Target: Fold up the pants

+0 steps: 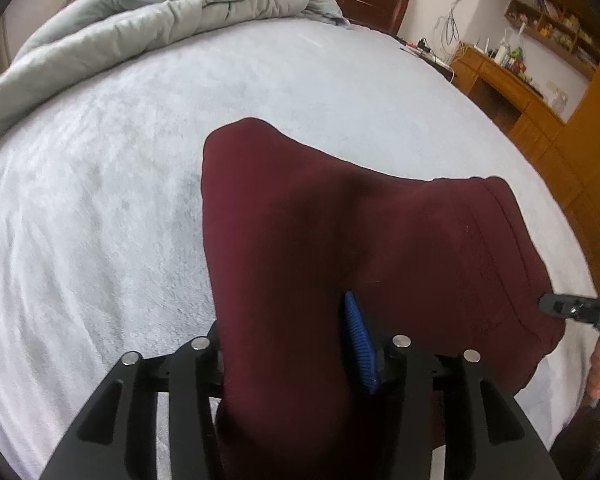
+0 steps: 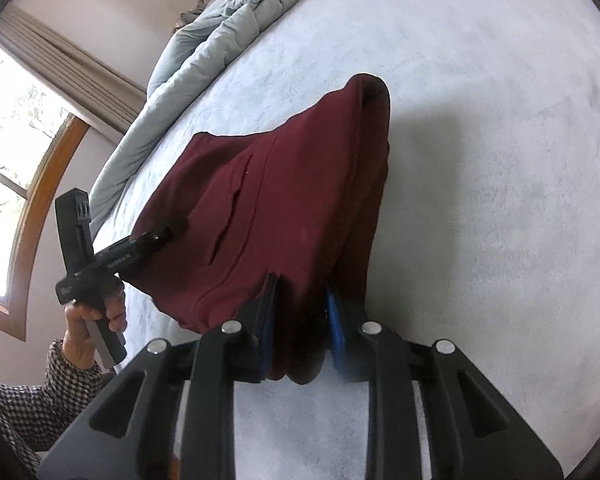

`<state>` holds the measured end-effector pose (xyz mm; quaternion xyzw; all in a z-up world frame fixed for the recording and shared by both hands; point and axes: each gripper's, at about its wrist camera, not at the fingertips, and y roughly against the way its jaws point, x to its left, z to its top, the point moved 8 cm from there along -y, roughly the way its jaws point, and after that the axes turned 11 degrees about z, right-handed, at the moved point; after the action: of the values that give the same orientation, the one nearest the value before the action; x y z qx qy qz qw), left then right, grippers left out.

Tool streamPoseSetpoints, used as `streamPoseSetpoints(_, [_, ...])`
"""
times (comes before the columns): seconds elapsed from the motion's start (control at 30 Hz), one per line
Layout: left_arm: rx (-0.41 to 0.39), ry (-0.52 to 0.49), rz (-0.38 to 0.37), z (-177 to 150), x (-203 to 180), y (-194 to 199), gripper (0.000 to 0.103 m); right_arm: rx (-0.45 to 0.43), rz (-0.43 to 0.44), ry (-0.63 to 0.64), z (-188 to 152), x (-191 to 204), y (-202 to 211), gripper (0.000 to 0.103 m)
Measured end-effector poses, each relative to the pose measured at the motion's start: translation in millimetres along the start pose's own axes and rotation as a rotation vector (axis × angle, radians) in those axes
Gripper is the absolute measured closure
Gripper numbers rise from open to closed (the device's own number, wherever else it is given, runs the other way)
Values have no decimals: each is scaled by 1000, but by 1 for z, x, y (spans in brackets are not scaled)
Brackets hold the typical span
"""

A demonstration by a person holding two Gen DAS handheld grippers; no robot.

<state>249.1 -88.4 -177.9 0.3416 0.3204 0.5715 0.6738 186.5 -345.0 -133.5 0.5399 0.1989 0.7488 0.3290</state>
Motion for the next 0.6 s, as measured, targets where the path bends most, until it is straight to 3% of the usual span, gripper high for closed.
streamPoseSetpoints(0.13, [4,-9,36,0,-1,9,53,-27,17,-19,2,1,11,58])
streamPoseSetpoints(0.2, [0,-26,66,0,0,14,49,-38,7,8,8,5,16,45])
streamPoseSetpoints(0.4, [-33,-86,128,0,0,26,44,-73,-48,55,62,7,10,42])
streamPoseSetpoints(0.6, [-44,-79,127,2,3,31,44,-22,-134,66,101,-3,-29,43])
